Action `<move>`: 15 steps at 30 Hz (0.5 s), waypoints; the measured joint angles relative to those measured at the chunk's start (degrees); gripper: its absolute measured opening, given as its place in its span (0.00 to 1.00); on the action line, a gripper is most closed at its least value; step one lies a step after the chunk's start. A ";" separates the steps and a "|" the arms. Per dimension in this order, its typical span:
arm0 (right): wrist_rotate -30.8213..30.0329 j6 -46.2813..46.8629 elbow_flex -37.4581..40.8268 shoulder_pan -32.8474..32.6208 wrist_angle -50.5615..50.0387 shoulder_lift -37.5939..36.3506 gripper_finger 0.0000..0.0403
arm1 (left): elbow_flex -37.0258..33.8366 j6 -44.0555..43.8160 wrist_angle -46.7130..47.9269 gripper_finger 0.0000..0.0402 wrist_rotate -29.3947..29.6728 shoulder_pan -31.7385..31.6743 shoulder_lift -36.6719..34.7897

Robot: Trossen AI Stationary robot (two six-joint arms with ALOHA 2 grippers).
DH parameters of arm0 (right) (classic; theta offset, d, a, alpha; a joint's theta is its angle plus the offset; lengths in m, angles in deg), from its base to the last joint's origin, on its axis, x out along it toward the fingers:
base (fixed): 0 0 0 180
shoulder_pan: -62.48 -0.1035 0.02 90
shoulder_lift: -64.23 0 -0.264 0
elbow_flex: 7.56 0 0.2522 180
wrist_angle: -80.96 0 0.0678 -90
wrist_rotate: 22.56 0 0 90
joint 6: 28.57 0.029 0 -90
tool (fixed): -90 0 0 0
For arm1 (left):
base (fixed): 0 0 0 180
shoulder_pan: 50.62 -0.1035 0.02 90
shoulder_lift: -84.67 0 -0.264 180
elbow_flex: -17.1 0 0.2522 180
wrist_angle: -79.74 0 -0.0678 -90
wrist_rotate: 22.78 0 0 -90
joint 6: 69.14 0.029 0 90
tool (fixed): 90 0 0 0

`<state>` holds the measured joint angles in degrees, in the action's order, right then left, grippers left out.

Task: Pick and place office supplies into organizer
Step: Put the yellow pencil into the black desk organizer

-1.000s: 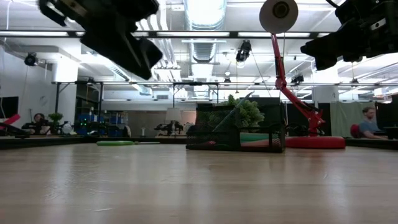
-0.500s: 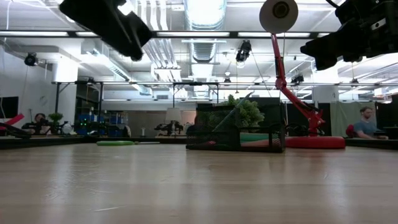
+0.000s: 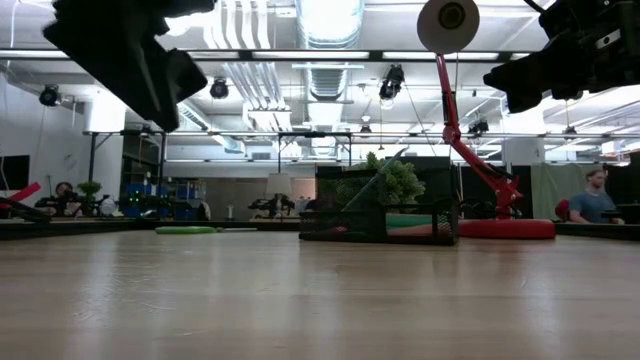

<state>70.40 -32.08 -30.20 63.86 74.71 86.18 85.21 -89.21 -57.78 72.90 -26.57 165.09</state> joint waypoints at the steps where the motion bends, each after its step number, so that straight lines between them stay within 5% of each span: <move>1: 0.01 0.00 0.00 0.00 0.00 0.00 0.17 | -0.02 0.74 0.30 0.26 0.98 0.00 0.00; 8: 0.00 0.01 0.00 0.00 -0.02 0.00 0.19 | -0.02 15.74 0.68 0.26 10.58 0.48 3.62; 15: -0.01 0.04 0.00 0.00 -0.02 -0.02 0.21 | 2.90 20.88 2.14 0.26 5.02 0.97 9.34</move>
<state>70.39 -32.04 -30.20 63.87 74.69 86.16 88.10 -68.34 -55.64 77.92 -25.59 174.43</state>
